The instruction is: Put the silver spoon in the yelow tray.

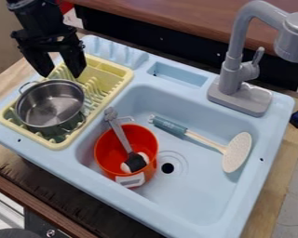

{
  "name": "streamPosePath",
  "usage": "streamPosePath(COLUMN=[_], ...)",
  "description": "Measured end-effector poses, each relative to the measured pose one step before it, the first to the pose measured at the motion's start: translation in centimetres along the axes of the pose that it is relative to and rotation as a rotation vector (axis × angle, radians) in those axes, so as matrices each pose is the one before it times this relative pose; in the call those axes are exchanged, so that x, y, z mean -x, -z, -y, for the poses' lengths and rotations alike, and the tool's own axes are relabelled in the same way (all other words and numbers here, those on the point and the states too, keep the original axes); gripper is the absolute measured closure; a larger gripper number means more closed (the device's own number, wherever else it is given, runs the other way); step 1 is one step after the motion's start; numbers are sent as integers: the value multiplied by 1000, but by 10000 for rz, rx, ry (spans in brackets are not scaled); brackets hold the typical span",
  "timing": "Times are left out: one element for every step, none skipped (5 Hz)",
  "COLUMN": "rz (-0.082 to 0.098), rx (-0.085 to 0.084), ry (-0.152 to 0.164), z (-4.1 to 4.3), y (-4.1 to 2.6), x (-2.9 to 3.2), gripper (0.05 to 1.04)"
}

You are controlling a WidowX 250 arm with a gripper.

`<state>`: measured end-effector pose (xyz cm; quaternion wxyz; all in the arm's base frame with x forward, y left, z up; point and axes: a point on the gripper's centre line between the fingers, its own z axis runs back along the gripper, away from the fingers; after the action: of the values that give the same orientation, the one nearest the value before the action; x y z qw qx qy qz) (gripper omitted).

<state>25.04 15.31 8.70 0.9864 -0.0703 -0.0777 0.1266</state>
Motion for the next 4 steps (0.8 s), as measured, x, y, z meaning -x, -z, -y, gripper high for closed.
streamPosePath(rz=[-253, -139, 116, 36], rx=[165, 584, -515, -103], ry=[-44, -200, -1119, -696], z=[124, 403, -329, -9], y=[759, 882, 369, 347], x=[356, 32, -469, 130], gripper=[105, 105, 105, 105])
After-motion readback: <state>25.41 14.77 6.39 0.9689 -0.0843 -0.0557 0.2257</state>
